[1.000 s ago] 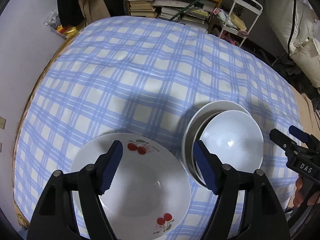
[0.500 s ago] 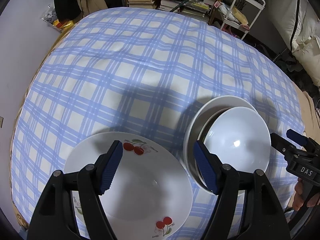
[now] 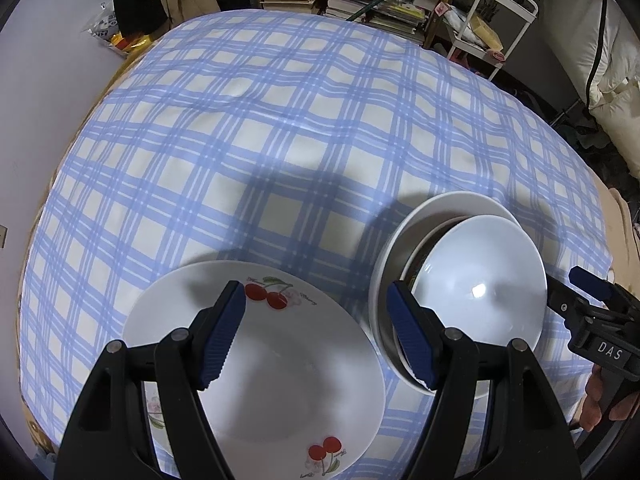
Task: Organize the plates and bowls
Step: 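Close the right tool on the bowl stack rim while the left tool grips its other rim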
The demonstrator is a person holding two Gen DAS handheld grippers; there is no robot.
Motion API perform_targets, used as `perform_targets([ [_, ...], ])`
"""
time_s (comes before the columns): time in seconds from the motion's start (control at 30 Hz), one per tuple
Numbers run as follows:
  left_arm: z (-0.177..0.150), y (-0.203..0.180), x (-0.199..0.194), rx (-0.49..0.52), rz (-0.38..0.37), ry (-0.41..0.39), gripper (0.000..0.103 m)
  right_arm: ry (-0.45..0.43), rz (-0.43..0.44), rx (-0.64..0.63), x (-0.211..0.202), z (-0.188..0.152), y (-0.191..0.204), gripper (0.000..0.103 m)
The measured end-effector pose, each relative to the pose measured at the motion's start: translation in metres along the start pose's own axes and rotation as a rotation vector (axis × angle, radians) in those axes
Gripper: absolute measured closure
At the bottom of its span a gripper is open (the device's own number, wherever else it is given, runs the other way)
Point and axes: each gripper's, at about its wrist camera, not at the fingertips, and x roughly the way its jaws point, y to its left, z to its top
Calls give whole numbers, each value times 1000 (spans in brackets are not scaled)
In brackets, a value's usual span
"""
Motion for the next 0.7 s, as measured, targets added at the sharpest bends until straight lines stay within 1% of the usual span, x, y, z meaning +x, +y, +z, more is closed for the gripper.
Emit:
perform_targets([
  [0.2,0,-3,4,8,24,-3,31,1,10,3,0,0,-1,4],
  [0.43,-1,-5,5,18,46,-9,31,17,39,17,1,0,-2,12],
  [0.5,-1,-6,4,25,52,-16,31,21,54,21,1,0,-2,16],
  [0.57,-1,-7,3,34,59,-24,31,23,83,22,1,-1,-2,26],
  [0.6,-1,-8,3,41,63,-29,32,25,95,22,1,-1,-1,27],
  [0.7,1,-12,2,60,75,-40,32,30,118,18,0,-1,1,37],
])
